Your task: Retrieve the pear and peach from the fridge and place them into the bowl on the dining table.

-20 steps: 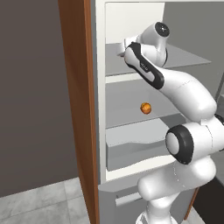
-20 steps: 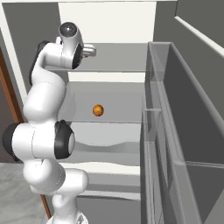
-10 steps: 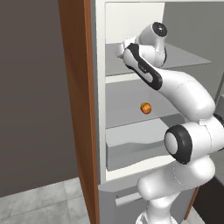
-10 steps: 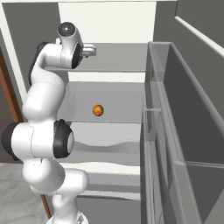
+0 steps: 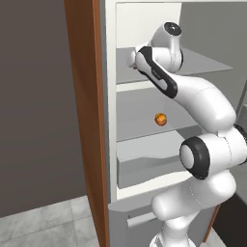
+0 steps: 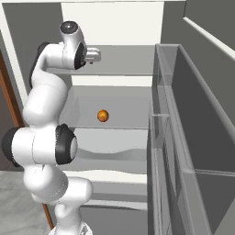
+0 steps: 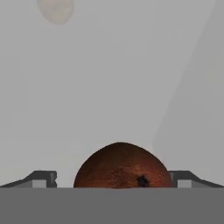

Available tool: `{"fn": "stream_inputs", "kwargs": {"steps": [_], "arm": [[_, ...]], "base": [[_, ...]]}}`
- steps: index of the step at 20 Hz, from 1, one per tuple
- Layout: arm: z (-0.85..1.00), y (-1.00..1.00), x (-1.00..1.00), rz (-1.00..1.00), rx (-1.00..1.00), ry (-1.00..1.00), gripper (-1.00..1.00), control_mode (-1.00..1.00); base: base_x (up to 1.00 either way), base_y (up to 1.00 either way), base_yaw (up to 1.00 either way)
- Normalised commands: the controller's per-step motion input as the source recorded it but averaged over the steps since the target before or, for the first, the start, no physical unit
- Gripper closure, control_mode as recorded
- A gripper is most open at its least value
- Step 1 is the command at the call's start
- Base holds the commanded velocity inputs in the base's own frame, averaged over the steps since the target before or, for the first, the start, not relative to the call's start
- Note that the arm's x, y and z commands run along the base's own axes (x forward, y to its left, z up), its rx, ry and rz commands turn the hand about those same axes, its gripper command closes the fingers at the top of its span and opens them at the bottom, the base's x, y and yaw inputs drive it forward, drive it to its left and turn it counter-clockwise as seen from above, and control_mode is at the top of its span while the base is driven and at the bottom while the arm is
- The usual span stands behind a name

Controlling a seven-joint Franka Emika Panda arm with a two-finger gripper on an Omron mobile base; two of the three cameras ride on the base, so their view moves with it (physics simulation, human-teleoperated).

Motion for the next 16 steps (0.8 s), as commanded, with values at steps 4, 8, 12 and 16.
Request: {"fn": "stream_inputs", "kwargs": {"steps": [4, 8, 12, 16], "arm": [[-0.33, 0.00, 0.01, 0.00, 0.00, 0.01, 1.00, -1.00], [-0.31, 0.00, 0.01, 0.00, 0.00, 0.00, 1.00, -1.00], [-0.28, 0.00, 0.00, 0.00, 0.00, 0.00, 1.00, -1.00], [-0.03, 0.00, -0.27, 0.00, 0.04, -0.20, 1.00, -1.00]], "base": [[0.00, 0.00, 0.00], [0.00, 0.00, 0.00], [0.00, 0.00, 0.00], [0.00, 0.00, 0.00]]}}
